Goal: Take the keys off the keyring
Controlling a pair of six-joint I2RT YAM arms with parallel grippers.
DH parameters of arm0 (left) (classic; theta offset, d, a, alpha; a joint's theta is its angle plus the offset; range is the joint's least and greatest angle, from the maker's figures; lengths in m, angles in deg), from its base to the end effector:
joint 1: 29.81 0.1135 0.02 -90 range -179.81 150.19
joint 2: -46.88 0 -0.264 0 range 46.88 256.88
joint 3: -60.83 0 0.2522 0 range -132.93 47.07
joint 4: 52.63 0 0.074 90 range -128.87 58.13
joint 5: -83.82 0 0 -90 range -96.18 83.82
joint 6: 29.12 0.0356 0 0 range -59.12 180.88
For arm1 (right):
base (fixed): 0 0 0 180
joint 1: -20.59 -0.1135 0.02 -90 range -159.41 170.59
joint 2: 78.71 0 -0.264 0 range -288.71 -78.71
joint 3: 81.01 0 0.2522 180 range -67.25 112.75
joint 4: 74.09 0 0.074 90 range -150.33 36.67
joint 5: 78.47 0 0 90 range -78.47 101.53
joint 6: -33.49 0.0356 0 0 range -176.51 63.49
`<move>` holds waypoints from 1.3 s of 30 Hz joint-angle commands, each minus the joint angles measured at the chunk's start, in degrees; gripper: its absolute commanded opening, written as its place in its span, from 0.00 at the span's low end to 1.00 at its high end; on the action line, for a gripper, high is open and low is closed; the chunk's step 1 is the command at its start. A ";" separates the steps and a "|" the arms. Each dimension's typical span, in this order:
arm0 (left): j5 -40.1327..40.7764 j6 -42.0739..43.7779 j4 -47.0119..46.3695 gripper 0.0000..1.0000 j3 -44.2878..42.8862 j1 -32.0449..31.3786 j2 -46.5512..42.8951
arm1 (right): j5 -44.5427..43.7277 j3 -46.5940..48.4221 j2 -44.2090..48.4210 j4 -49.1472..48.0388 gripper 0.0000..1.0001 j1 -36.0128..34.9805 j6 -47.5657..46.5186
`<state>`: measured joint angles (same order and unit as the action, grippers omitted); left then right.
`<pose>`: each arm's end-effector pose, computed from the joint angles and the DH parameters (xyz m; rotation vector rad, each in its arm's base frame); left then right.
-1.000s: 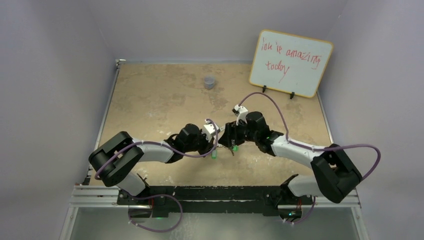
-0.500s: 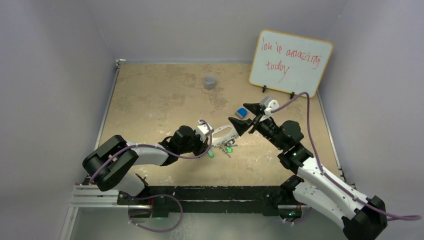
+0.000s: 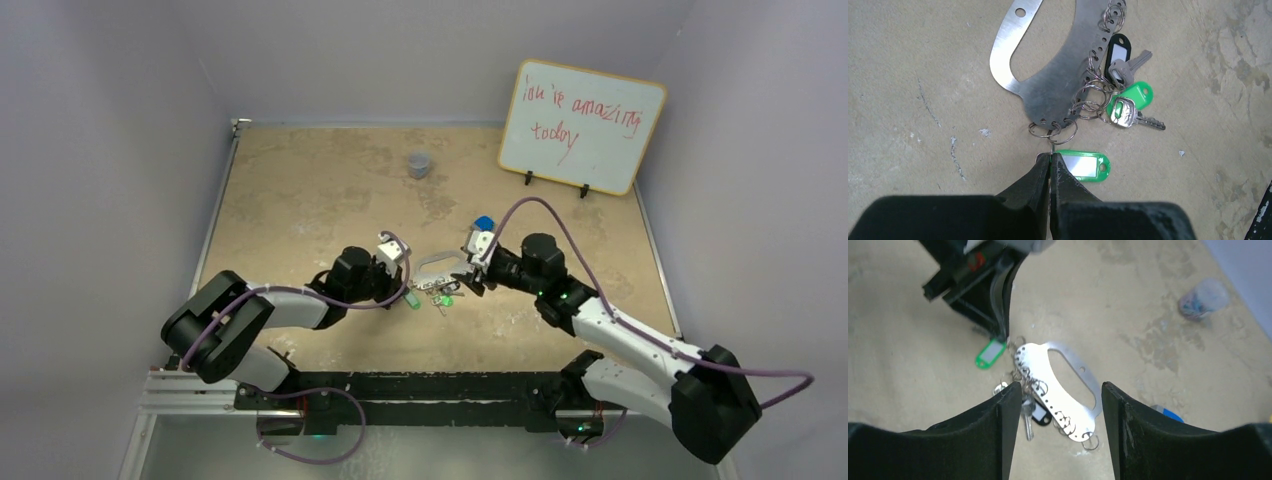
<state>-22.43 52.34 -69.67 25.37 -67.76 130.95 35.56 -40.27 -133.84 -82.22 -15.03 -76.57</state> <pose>0.1923 -0.1626 0.1302 0.7252 2.0745 -0.7708 0.1698 0.1395 0.2558 -1.0621 1.3286 0.5550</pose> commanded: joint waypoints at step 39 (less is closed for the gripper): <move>-5.13 -4.65 -5.76 0.00 3.23 4.89 -4.25 | -2.85 11.26 -32.90 -10.08 0.36 -13.91 -2.31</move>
<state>-27.02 48.12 -73.30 28.13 -63.52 128.33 35.80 -26.19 -167.96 -84.90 -28.54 -84.63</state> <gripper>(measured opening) 0.003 0.361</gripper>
